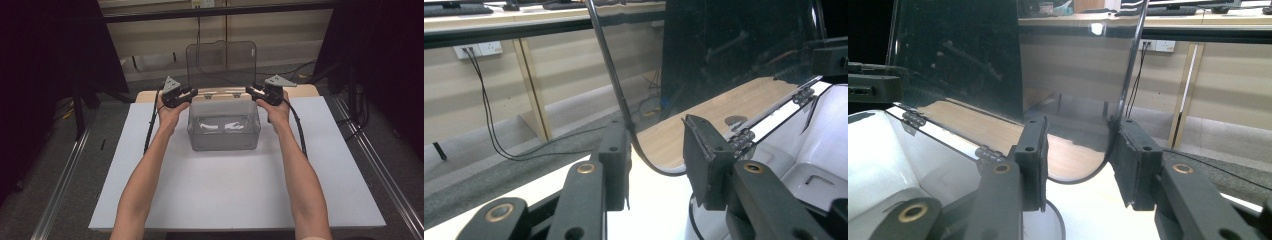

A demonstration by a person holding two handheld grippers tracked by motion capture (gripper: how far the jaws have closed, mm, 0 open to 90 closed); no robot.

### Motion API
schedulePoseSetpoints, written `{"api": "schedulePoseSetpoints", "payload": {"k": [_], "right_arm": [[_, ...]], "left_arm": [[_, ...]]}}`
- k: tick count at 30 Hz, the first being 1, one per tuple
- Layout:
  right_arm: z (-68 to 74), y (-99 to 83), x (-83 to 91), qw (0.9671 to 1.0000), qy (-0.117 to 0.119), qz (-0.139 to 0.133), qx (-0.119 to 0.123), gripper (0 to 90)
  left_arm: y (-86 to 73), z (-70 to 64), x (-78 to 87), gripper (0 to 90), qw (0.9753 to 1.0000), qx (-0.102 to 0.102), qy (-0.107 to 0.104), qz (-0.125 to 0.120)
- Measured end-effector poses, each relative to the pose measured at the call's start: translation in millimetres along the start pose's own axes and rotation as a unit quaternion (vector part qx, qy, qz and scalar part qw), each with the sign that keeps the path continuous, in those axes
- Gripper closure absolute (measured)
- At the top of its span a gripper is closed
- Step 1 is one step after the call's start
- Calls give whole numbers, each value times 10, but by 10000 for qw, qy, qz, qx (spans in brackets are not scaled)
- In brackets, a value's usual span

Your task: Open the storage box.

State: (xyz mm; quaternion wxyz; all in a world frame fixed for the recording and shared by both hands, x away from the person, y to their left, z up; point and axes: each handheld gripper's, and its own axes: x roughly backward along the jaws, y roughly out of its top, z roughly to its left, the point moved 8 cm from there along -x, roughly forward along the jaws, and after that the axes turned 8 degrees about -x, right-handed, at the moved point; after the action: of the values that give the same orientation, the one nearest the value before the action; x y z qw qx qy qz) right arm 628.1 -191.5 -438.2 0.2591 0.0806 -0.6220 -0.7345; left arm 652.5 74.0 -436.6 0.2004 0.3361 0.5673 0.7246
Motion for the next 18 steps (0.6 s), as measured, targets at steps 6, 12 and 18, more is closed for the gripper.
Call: {"api": "schedulePoseSetpoints", "payload": {"k": [6,12,18], "right_arm": [[-12,-31,-32,10000,-9,-9,-43,583],[-17,-37,-34,10000,-1,31,-51,571],[-22,-44,-41,10000,11,74,-46,569]], "left_arm": [[-7,5,-13,620,9999,139,-47,58],[-10,4,-26,603,9998,153,-42,69],[-21,-2,-28,584,9998,188,-49,107]]}}
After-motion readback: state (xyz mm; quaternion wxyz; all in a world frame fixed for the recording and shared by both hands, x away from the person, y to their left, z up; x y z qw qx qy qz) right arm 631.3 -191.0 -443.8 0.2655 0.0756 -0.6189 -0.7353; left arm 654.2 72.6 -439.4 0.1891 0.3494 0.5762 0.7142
